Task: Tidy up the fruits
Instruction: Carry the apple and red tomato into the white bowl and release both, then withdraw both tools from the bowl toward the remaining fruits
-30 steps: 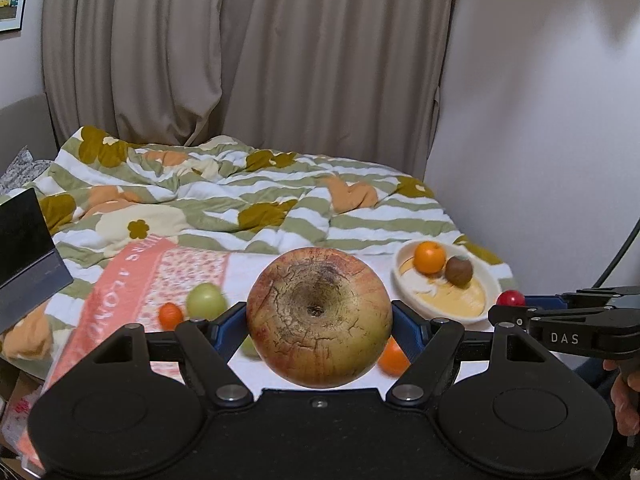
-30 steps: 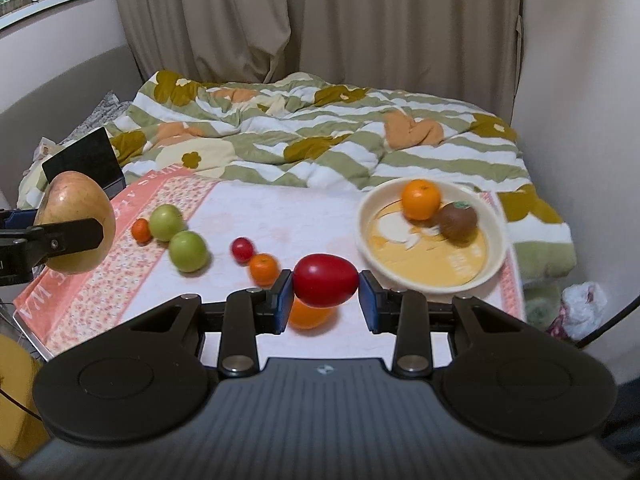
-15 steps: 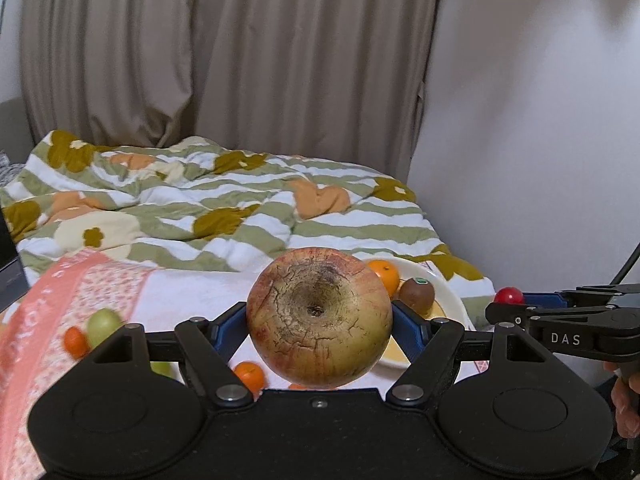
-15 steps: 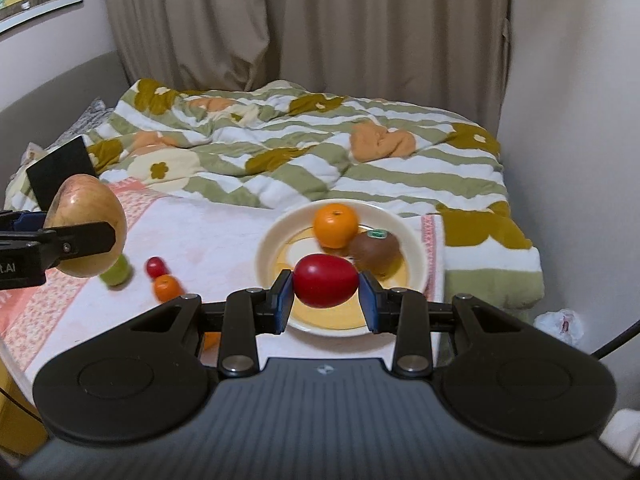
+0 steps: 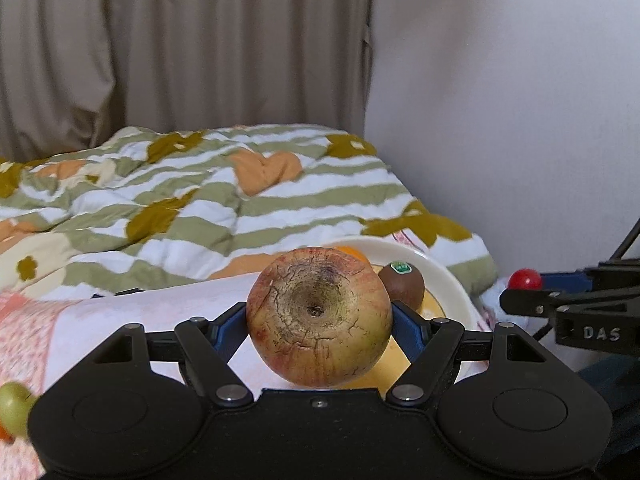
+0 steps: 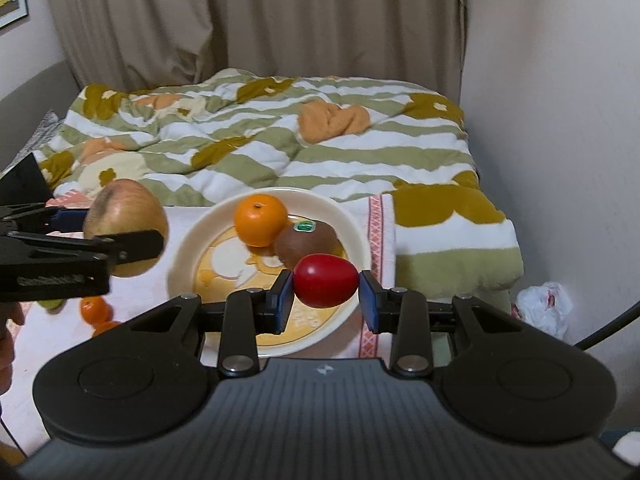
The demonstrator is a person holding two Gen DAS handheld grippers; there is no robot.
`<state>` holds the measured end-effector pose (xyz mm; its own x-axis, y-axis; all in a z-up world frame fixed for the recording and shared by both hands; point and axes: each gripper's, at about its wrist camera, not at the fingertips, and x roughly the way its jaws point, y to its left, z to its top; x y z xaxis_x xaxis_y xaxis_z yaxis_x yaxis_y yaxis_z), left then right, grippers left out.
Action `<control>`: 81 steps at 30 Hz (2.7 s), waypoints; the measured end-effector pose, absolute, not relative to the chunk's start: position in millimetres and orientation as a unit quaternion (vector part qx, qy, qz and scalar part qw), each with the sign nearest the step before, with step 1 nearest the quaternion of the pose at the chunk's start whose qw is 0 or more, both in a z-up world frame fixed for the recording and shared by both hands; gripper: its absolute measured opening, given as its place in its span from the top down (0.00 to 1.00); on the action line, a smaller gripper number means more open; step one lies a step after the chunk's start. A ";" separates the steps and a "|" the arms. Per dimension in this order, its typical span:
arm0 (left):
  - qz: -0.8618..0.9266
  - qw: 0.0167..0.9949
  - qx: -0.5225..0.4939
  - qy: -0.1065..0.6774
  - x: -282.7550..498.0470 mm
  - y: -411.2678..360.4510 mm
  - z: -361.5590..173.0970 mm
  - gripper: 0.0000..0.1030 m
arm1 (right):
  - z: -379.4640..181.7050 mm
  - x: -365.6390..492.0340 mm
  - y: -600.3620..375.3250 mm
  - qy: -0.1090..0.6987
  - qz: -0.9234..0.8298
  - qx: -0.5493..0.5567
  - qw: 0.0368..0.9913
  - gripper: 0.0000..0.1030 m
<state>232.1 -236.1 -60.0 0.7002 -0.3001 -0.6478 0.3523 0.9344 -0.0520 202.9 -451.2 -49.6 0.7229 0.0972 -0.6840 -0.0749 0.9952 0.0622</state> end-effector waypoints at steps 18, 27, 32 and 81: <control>-0.215 0.889 0.128 0.384 280.5 -279.0 -113.5 0.23 | -76.7 235.2 -466.6 0.395 0.008 0.039 0.918 0.51; -0.208 0.903 0.121 0.356 272.0 -266.7 -89.9 0.00 | -70.6 238.2 -469.7 0.389 0.012 0.041 0.920 0.51; -0.190 0.908 0.105 0.358 264.0 -250.0 -77.4 0.00 | -72.9 243.9 -464.7 0.395 0.031 0.030 0.918 0.51; -0.060 0.958 0.008 0.279 102.1 -169.9 9.9 0.00 | -24.1 153.1 -413.4 0.339 0.100 -0.041 0.935 0.00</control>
<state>102.1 -169.9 9.9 0.8367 -0.1101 -0.5365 0.1189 0.9927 -0.0183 153.1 -413.4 -24.1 0.7506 0.1600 -0.6410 -0.2149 0.9766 -0.0079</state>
